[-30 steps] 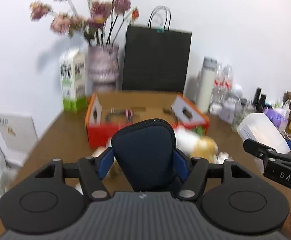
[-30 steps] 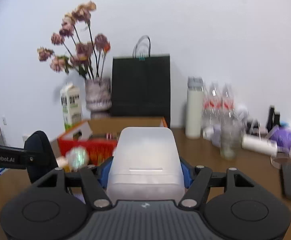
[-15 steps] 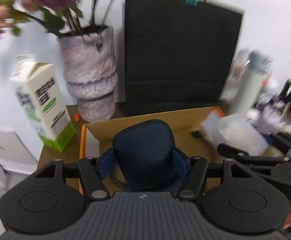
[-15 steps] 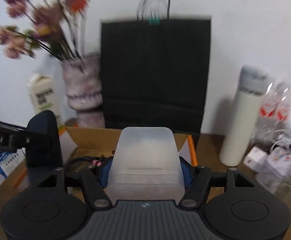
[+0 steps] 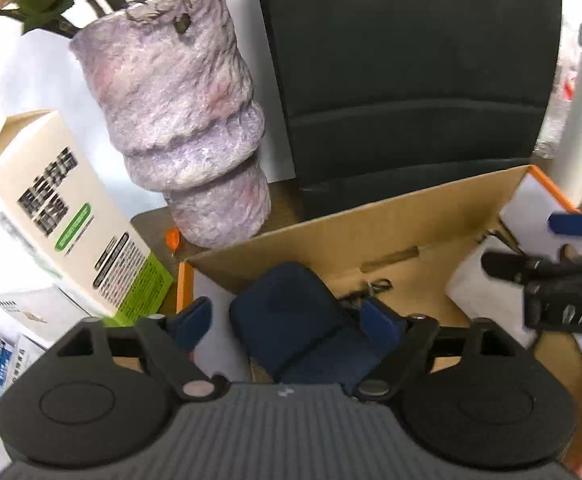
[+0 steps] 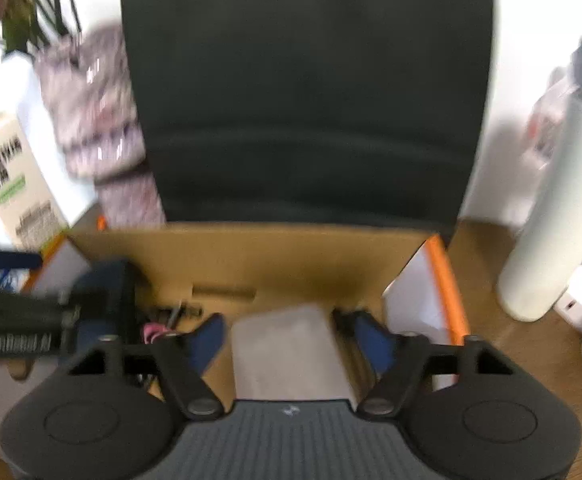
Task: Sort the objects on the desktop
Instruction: 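Open left tool to release the pouch while right tool releases the frosted box, then move both open tools back toward the items on the table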
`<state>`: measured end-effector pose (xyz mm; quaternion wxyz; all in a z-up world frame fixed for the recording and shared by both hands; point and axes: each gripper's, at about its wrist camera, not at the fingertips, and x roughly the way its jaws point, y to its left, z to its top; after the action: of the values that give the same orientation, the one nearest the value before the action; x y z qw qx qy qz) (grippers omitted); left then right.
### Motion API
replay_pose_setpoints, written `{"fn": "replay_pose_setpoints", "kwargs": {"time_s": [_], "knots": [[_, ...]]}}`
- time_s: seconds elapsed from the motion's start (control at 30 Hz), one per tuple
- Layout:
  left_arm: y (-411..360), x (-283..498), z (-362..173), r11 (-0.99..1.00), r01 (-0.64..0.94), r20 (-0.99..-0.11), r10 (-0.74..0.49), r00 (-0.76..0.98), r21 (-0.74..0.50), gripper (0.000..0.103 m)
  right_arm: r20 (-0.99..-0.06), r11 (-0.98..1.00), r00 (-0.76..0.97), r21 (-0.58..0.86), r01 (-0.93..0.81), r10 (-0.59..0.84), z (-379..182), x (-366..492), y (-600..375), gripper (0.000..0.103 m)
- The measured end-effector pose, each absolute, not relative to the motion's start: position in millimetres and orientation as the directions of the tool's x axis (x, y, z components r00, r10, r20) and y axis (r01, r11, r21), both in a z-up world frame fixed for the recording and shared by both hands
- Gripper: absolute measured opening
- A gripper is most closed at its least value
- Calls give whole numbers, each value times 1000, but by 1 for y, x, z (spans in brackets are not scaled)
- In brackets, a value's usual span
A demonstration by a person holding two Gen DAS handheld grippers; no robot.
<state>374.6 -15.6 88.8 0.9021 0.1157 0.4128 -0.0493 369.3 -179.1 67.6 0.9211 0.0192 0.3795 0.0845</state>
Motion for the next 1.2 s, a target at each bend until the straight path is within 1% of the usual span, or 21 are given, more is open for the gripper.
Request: {"fn": "replay_pose_setpoints", "kwargs": {"time_s": [0.07,0.17,0.27,0.33,0.43,0.47,0.53,0.57,0.6,0.7,0.83,0.9,0.97,1.07,1.13,1.2], "knots": [[-10,365,98,976,156,-763,14,647,149,102,-683,987,713,87,-136,159,80,358,-182,84],[-2,346,113,989,94,-775,29,632,113,102,-683,990,720,33,-137,123,96,343,-188,84],[2,313,122,993,52,-756,43,653,102,103,-674,992,736,-38,-117,61,111,317,-191,86],[4,283,120,992,33,-704,64,707,123,103,-661,993,749,-48,-108,49,117,297,-198,87],[4,232,110,982,-17,-629,134,766,188,103,-623,993,779,-28,-114,72,121,254,-210,89],[4,213,109,981,-23,-608,137,782,191,103,-613,993,787,-27,-116,75,120,237,-211,89],[7,170,109,987,-18,-565,106,819,159,103,-576,994,815,-41,-104,62,117,202,-210,90],[9,149,108,991,-7,-549,78,832,130,103,-553,994,831,-47,-100,57,116,183,-208,92],[11,131,106,994,7,-542,51,839,105,103,-529,995,847,-46,-94,55,113,164,-207,95],[17,79,86,1000,-5,-527,20,850,31,103,-487,994,870,-38,-106,75,100,110,-202,96],[14,18,51,999,-13,-531,35,847,45,103,-515,988,849,-29,-152,115,72,48,-194,96],[14,-4,40,1000,-4,-528,18,849,28,103,-516,989,847,-5,-150,126,59,17,-193,97],[18,-23,33,1000,13,-517,-19,856,-15,103,-524,985,838,6,-174,152,50,-8,-188,97],[23,-40,28,996,26,-512,-64,856,-81,103,-509,977,837,42,-208,200,42,-40,-183,97],[24,-45,26,993,40,-511,-92,855,-112,103,-493,973,844,18,-231,210,40,-55,-178,97],[21,-49,27,995,38,-489,-81,869,-97,103,-475,974,863,-47,-221,173,40,-61,-172,97]]}}
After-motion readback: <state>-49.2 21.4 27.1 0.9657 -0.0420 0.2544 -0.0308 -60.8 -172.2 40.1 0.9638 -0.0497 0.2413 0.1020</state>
